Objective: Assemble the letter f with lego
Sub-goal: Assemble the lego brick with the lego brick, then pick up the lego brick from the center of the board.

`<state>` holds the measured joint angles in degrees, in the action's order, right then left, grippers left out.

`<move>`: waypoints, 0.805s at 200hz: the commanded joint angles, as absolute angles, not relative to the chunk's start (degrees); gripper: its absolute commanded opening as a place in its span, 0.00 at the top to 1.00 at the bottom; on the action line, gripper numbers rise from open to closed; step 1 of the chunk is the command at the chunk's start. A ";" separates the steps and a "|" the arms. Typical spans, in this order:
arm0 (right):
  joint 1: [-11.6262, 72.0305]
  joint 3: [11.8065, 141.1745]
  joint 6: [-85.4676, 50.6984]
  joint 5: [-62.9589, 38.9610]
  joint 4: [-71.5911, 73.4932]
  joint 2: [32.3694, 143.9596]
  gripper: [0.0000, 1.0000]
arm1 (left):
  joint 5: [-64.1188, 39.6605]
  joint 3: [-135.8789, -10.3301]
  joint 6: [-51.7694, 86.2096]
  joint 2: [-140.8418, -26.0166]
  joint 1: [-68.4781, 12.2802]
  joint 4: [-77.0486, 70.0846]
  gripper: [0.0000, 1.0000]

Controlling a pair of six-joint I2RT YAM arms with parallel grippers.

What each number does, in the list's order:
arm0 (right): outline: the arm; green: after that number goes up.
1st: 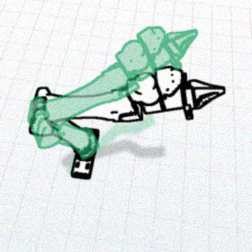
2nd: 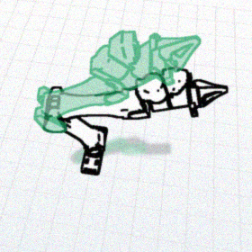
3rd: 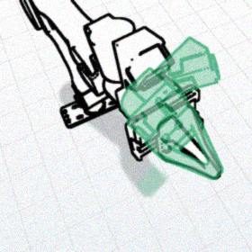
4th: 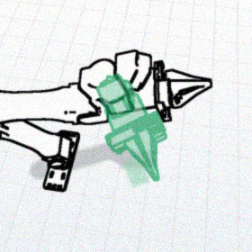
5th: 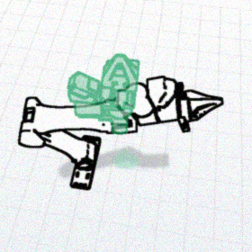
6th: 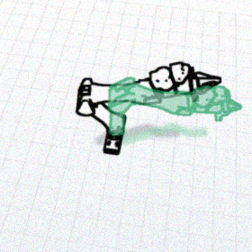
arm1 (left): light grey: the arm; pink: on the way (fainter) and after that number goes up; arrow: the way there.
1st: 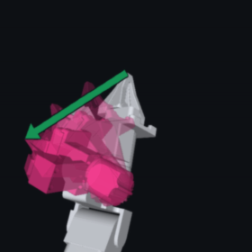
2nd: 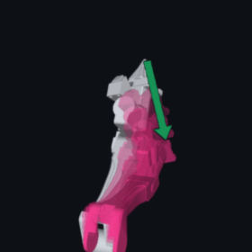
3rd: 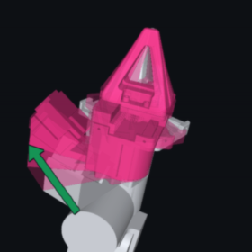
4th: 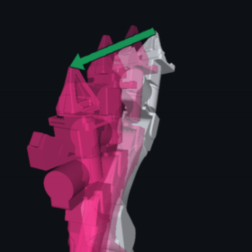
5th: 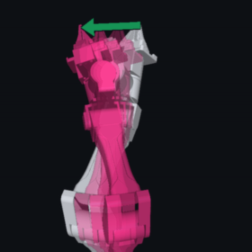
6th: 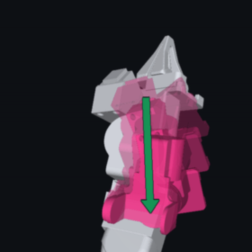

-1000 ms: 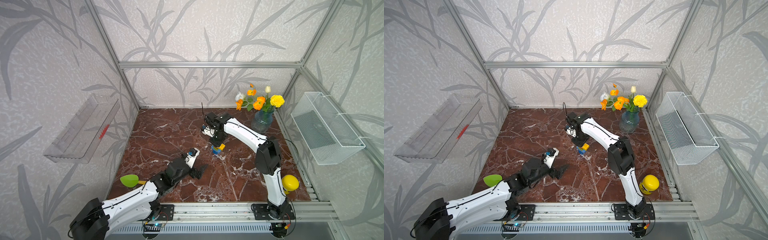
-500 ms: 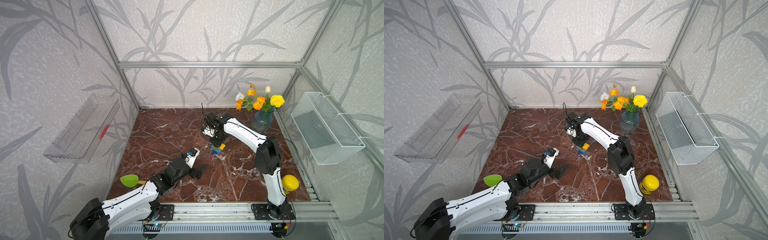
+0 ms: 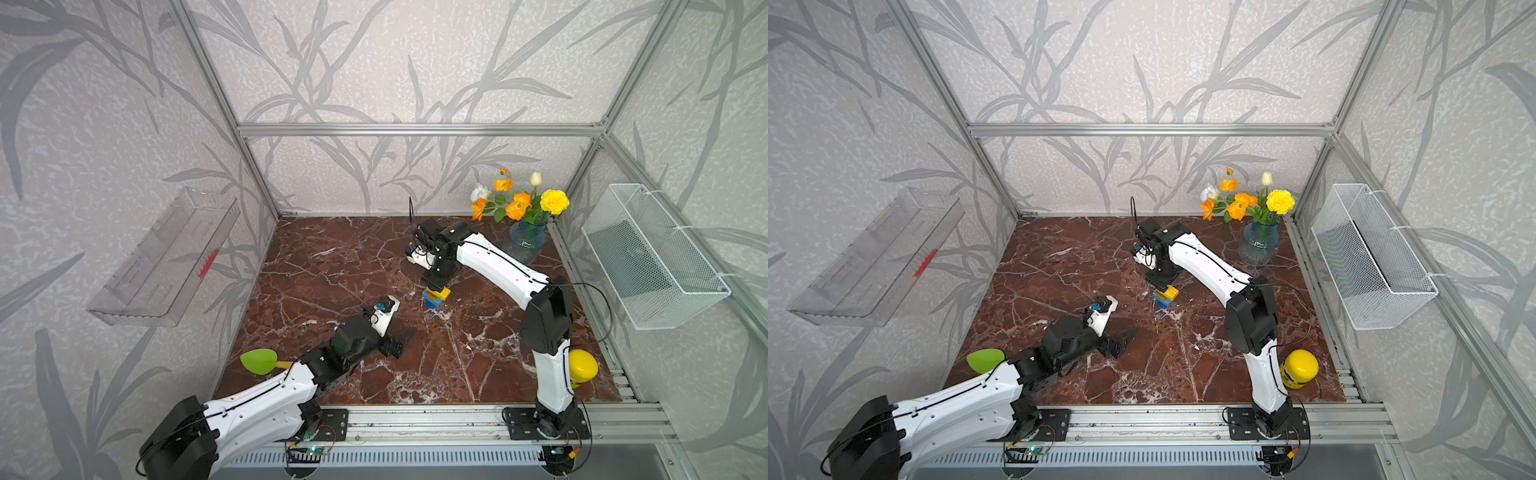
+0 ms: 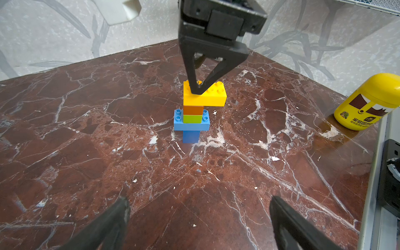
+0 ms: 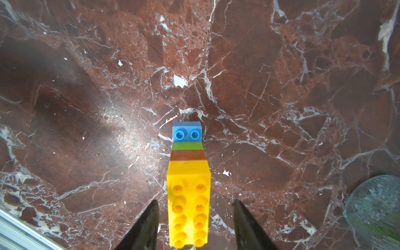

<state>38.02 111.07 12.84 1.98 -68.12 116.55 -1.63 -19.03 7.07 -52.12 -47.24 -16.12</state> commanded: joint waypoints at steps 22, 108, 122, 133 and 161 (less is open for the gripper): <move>35.01 106.38 13.75 -2.93 -67.39 111.94 0.43 | -2.45 -20.06 6.86 -51.50 -47.37 -15.91 0.01; 34.66 103.27 14.14 -6.23 -65.57 112.96 0.45 | -2.99 -21.11 6.84 -52.08 -47.37 -15.18 0.01; 34.68 102.95 14.10 -6.58 -65.44 113.03 0.46 | -3.06 -21.18 6.77 -52.29 -47.38 -15.12 0.01; 34.64 102.70 14.06 -6.63 -65.39 113.11 0.47 | -3.08 -21.26 6.77 -52.40 -47.37 -15.21 0.01; 34.63 102.39 13.98 -6.37 -65.48 113.33 0.49 | -3.25 -21.53 6.77 -53.07 -47.45 -15.40 0.01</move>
<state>34.54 103.00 13.65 -5.69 -65.43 113.12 -2.68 -19.46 7.07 -52.45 -47.24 -15.44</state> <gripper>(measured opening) 0.513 0.994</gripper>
